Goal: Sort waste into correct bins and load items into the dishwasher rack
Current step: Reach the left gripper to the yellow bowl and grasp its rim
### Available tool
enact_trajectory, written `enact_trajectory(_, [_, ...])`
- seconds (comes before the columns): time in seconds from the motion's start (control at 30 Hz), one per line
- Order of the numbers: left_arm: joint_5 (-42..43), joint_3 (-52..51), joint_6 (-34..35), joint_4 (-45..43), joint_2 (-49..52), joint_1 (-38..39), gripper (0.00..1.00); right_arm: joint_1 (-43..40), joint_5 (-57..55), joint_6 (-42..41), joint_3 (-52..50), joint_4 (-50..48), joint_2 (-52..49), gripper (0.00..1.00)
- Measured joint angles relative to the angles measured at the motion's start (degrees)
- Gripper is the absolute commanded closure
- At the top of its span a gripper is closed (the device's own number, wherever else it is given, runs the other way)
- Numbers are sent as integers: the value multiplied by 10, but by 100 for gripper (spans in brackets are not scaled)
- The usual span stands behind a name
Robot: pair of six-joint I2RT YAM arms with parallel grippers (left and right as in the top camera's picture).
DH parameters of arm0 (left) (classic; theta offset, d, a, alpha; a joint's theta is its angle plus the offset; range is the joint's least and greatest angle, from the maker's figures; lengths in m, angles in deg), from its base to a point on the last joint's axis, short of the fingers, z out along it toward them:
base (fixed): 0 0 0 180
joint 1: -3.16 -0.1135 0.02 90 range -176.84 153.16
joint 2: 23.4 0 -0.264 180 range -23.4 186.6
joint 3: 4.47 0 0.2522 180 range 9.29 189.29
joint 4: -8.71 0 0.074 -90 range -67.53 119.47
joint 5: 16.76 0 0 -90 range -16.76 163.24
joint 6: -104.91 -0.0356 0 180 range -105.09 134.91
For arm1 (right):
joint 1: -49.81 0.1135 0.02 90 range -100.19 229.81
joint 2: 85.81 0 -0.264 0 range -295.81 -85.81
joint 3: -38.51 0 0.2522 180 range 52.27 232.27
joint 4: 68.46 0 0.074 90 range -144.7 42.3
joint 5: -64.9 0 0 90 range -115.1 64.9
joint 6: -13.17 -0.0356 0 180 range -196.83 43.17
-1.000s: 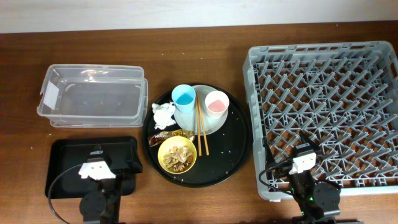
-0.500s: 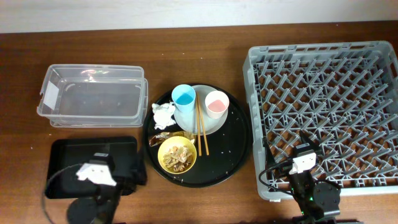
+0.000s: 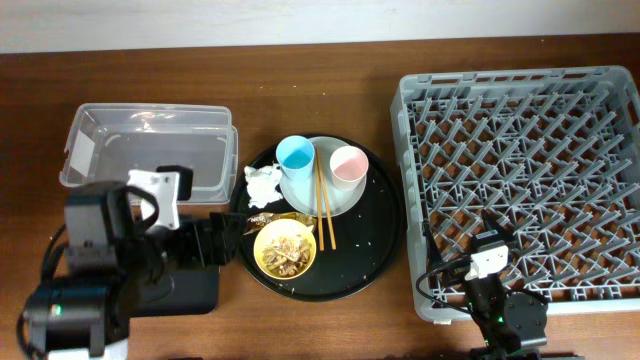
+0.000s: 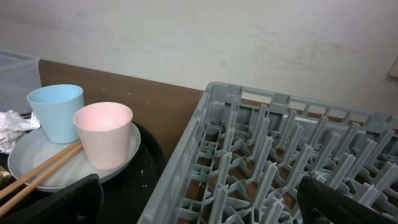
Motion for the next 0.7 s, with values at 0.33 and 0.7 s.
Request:
enact_trajectory(0.33, [-158, 0, 118, -2, 54, 224, 62, 0, 0, 0, 0, 0, 0, 2])
enact_trajectory(0.7, [-290, -29, 230, -115, 310, 470, 59, 0, 0, 0, 0, 0, 0, 2])
